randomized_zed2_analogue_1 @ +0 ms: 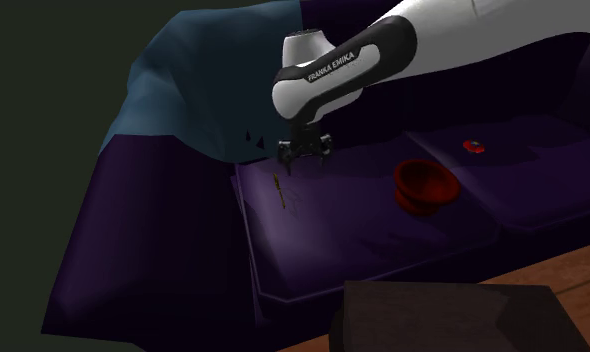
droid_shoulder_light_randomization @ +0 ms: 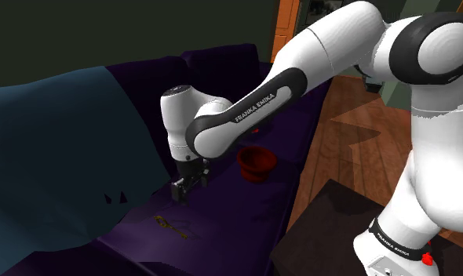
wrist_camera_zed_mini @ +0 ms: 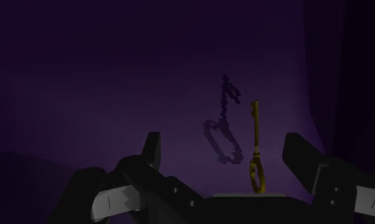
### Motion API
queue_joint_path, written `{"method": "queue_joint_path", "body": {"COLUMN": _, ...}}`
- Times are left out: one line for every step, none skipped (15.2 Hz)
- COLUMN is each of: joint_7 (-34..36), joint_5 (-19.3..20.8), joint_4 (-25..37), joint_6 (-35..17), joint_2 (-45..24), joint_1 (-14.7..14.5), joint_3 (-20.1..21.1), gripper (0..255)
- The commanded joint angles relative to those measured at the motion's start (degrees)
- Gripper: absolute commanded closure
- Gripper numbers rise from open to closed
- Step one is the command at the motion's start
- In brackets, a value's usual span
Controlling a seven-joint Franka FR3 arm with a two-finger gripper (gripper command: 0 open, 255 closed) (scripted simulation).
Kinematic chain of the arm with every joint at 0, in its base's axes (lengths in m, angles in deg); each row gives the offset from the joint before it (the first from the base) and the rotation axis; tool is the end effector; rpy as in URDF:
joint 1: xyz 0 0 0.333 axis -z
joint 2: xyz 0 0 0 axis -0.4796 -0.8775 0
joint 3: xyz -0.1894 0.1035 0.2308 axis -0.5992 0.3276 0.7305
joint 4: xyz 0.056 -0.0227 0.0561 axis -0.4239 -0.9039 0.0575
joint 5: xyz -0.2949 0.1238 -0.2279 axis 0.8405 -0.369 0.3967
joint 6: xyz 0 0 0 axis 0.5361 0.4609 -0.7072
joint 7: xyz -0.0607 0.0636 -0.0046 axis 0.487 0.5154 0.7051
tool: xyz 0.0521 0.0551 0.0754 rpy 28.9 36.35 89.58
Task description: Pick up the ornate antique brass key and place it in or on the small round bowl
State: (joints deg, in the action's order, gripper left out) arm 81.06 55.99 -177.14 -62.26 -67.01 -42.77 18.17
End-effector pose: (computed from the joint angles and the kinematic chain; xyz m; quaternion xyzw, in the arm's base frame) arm 0.5084 0.3581 0.3007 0.9924 0.1099 -0.0529 0.0161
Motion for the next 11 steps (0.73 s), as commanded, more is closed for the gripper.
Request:
{"method": "queue_joint_path", "body": {"joint_7": 1.4, "joint_5": 1.9, "joint_4": 4.7, "joint_6": 0.5, "joint_2": -4.8, "joint_1": -1.9, "joint_3": -0.6, "gripper": 0}}
{"method": "queue_joint_path", "body": {"joint_7": 2.1, "joint_5": 2.7, "joint_4": 7.1, "joint_6": 0.8, "joint_2": -7.2, "joint_1": -2.9, "joint_3": -1.0, "gripper": 0}}
{"method": "queue_joint_path", "body": {"joint_7": 2.6, "joint_5": 3.5, "joint_4": 9.7, "joint_6": 1.2, "joint_2": -9.5, "joint_1": -3.9, "joint_3": -1.3, "gripper": 0}}
{"method": "queue_joint_path", "body": {"joint_7": 3.1, "joint_5": 4.1, "joint_4": 12.3, "joint_6": 1.7, "joint_2": -11.9, "joint_1": -4.9, "joint_3": -1.7, "gripper": 0}}
{"method": "queue_joint_path", "body": {"joint_7": 3.5, "joint_5": 4.7, "joint_4": 15.1, "joint_6": 2.3, "joint_2": -14.3, "joint_1": -6.0, "joint_3": -2.1, "gripper": 0}}
{"method": "queue_joint_path", "body": {"joint_7": 3.8, "joint_5": 5.3, "joint_4": 18.0, "joint_6": 2.9, "joint_2": -16.8, "joint_1": -7.0, "joint_3": -2.4, "gripper": 0}}
{"method": "queue_joint_path", "body": {"joint_7": 4.0, "joint_5": 5.8, "joint_4": 21.0, "joint_6": 3.6, "joint_2": -19.3, "joint_1": -8.1, "joint_3": -2.8, "gripper": 0}}
{"method": "queue_joint_path", "body": {"joint_7": 4.2, "joint_5": 6.3, "joint_4": 24.3, "joint_6": 4.4, "joint_2": -21.9, "joint_1": -9.2, "joint_3": -3.1, "gripper": 0}}
{"method": "queue_joint_path", "body": {"joint_7": 4.3, "joint_5": 6.6, "joint_4": 27.4, "joint_6": 5.3, "joint_2": -24.3, "joint_1": -10.2, "joint_3": -3.5, "gripper": 0}}
{"method": "queue_joint_path", "body": {"joint_7": 4.4, "joint_5": 6.7, "joint_4": 27.2, "joint_6": 4.7, "joint_2": -24.6, "joint_1": -10.2, "joint_3": -3.6, "gripper": 0}}
{"method": "queue_joint_path", "body": {"joint_7": 4.4, "joint_5": 6.8, "joint_4": 27.0, "joint_6": 4.2, "joint_2": -24.9, "joint_1": -10.2, "joint_3": -3.7, "gripper": 0}}
